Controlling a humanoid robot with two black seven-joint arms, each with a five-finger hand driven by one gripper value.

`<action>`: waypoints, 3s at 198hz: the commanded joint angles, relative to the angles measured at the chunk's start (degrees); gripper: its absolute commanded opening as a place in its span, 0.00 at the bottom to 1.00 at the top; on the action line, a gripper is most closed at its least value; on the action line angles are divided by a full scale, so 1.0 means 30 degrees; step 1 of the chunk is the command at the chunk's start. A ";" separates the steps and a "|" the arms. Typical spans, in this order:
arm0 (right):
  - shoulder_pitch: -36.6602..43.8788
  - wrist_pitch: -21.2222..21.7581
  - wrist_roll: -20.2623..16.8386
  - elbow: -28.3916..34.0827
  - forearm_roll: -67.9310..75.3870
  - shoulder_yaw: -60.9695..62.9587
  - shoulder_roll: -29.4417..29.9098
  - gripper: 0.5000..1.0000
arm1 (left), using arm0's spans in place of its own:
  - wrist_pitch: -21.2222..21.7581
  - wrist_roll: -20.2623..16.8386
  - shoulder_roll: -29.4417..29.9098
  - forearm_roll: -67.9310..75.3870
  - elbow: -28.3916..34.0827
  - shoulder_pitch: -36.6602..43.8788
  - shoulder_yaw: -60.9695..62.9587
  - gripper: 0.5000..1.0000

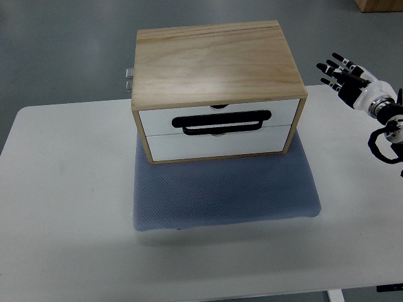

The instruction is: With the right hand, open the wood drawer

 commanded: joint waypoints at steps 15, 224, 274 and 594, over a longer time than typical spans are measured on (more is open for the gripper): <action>-0.0027 -0.0027 0.0029 0.0047 0.0028 0.0002 -0.0029 0.89 | -0.0058 0.0000 0.0000 0.0029 -0.0078 0.0058 0.0059 1.00; 0.0120 -0.0027 0.0029 0.0018 0.0175 0.0295 -0.0234 0.89 | 0.0000 0.0000 0.0000 0.0029 0.0185 0.0088 0.0000 1.00; 0.0120 -0.0027 0.0058 -0.0011 0.0292 0.0324 -0.0381 0.89 | 0.0000 0.0000 0.0000 0.0000 0.0185 0.0088 0.0000 1.00; 0.5391 0.2873 -0.0030 0.5144 -0.0118 -0.4714 -0.6883 0.89 | 0.0000 0.0000 0.0000 0.0029 0.0185 0.0088 0.0000 1.00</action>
